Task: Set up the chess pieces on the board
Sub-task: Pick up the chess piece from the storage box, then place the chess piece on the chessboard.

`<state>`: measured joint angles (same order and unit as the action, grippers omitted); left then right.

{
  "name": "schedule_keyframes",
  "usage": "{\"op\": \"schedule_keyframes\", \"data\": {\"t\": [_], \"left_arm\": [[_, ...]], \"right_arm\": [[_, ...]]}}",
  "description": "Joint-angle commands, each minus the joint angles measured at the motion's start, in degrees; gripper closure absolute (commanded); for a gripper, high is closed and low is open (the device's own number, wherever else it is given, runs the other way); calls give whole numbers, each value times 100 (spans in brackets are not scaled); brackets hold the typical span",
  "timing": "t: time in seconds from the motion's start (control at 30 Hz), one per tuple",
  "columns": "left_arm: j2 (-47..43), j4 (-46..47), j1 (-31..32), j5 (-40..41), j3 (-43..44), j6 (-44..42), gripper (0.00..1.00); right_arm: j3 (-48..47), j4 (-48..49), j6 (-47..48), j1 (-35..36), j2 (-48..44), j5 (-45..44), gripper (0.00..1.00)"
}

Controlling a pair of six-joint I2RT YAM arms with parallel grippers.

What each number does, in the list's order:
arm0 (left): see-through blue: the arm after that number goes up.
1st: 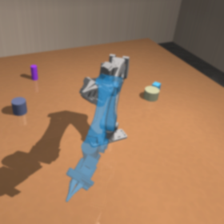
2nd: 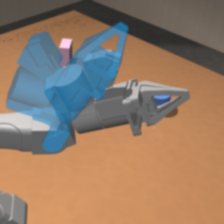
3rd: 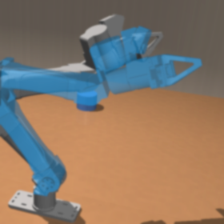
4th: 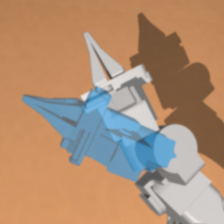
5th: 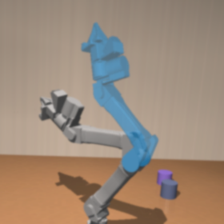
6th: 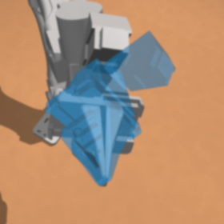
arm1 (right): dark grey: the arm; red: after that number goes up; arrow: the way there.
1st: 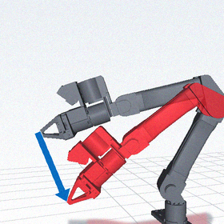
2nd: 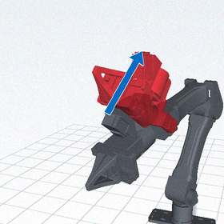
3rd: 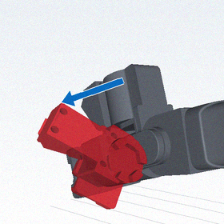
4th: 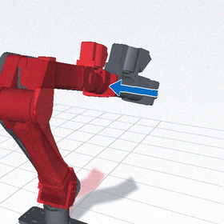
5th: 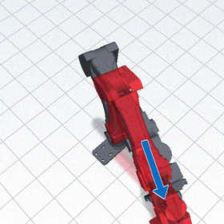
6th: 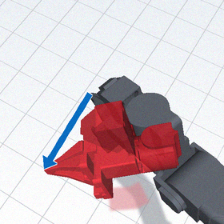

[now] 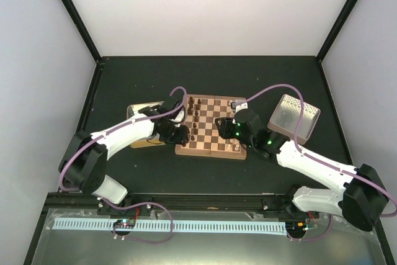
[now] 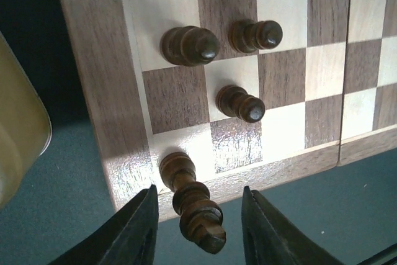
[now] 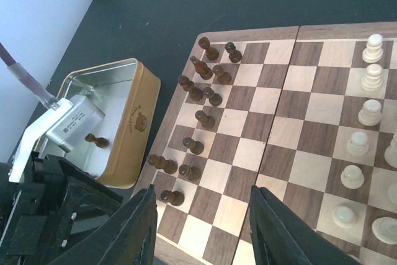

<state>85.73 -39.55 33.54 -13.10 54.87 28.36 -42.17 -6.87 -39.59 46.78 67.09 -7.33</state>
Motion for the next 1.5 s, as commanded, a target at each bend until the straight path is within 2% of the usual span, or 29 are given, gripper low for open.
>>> {"op": "schedule_keyframes", "data": {"t": [0.0, 0.13, 0.27, 0.57, 0.93, 1.47], "left_arm": [[169, -290, 74, -137, 338, -3, 68], [220, -424, 76, -36, 500, -38, 85], [163, -745, 78, 280, 716, -122, 91], [239, -1627, 10, 1473, 1661, -297, 91], [1566, -1578, -91, 1227, 3160, -447, 91], [2148, -1190, -344, 687, 3085, -354, 91]], "right_arm": [[120, -109, 30, -41, -161, -352, 57], [169, -139, 44, -62, -329, -443, 57], [213, -214, 78, -78, -583, -570, 57], [447, -341, 139, -216, -1212, -755, 57], [647, -457, 264, -497, -1546, -822, 57], [798, -409, 321, -691, -1585, -798, 57]]}}
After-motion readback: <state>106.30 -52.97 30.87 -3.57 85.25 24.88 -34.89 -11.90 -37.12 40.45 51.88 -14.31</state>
